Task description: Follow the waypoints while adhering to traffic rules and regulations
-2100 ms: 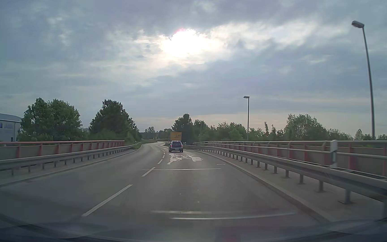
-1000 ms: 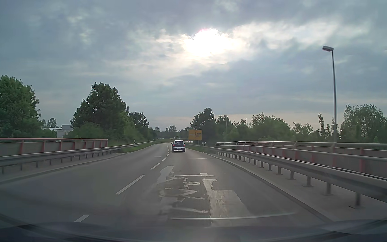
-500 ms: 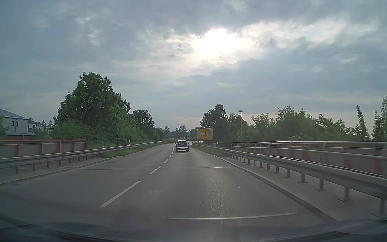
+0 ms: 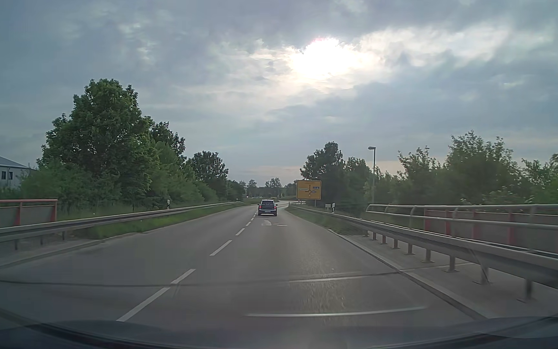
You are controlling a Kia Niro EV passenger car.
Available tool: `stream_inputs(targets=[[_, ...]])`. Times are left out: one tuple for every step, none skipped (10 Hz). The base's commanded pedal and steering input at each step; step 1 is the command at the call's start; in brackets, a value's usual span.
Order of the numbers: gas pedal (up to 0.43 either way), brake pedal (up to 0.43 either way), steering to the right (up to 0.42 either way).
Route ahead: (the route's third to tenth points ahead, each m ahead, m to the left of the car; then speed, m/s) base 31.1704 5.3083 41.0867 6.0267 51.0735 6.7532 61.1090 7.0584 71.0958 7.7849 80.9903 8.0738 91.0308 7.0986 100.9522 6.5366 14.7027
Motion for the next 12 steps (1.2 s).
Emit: stream_inputs(targets=[[0.118, 0.0, -0.016], [0.118, 0.0, -0.015], [0.118, 0.0, -0.015], [0.118, 0.0, -0.014], [0.118, 0.0, -0.012], [0.118, 0.0, -0.01], [0.11, 0.0, -0.009], [0.11, 0.0, -0.009], [0.098, 0.0, -0.009], [0.098, 0.0, -0.009], [0.098, 0.0, -0.009], [0.087, 0.0, -0.009]])
